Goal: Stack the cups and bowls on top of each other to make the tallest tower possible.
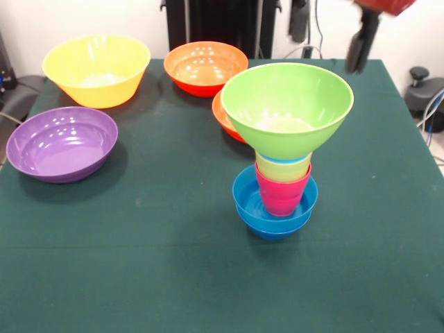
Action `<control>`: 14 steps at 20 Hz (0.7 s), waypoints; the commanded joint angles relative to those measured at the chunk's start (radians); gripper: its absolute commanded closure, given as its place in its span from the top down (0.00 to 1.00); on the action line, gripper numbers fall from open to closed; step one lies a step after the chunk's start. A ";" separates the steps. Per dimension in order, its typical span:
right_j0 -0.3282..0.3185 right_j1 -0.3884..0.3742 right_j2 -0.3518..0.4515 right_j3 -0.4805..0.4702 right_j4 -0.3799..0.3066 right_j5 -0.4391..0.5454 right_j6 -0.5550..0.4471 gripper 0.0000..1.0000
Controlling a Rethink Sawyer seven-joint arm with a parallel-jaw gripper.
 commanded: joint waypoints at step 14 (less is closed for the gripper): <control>-0.102 0.031 -0.289 0.022 0.203 -0.055 -0.508 1.00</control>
